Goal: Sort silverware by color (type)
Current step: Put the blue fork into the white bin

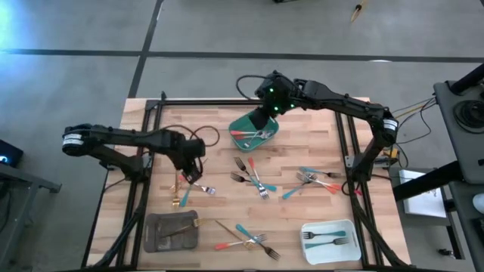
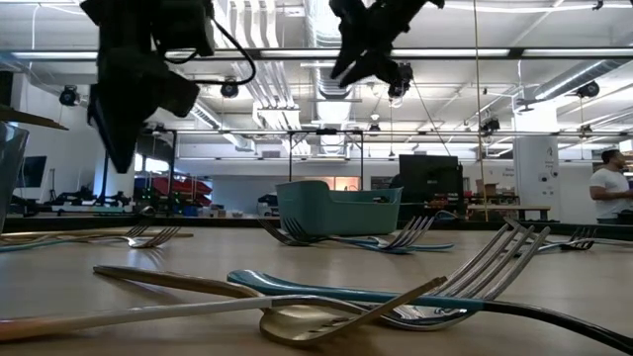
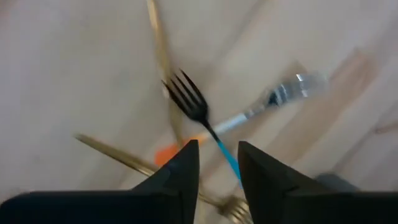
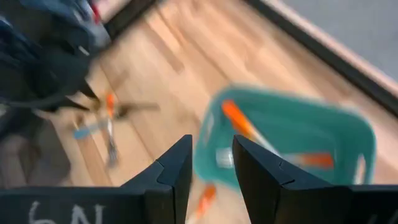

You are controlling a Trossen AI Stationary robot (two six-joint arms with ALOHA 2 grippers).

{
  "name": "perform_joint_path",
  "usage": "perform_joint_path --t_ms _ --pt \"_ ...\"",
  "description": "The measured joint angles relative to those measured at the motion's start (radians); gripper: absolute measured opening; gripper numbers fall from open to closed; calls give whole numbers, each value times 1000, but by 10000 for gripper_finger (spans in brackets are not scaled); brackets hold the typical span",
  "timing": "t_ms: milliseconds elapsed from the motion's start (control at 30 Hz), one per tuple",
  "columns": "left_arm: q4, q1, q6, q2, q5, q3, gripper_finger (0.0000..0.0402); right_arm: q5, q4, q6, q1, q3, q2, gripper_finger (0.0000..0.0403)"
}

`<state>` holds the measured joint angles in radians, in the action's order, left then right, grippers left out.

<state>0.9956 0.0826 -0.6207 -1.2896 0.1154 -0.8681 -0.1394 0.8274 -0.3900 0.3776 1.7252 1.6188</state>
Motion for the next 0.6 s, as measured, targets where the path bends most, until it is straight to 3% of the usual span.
perform_joint_path --t_ms 233,600 --pt "-38 -140 -177 0 2 36 111 0 195 21 -30 0 -14 104" --pt "-142 -241 -424 0 -77 146 112 0 273 70 -82 0 -15 100"
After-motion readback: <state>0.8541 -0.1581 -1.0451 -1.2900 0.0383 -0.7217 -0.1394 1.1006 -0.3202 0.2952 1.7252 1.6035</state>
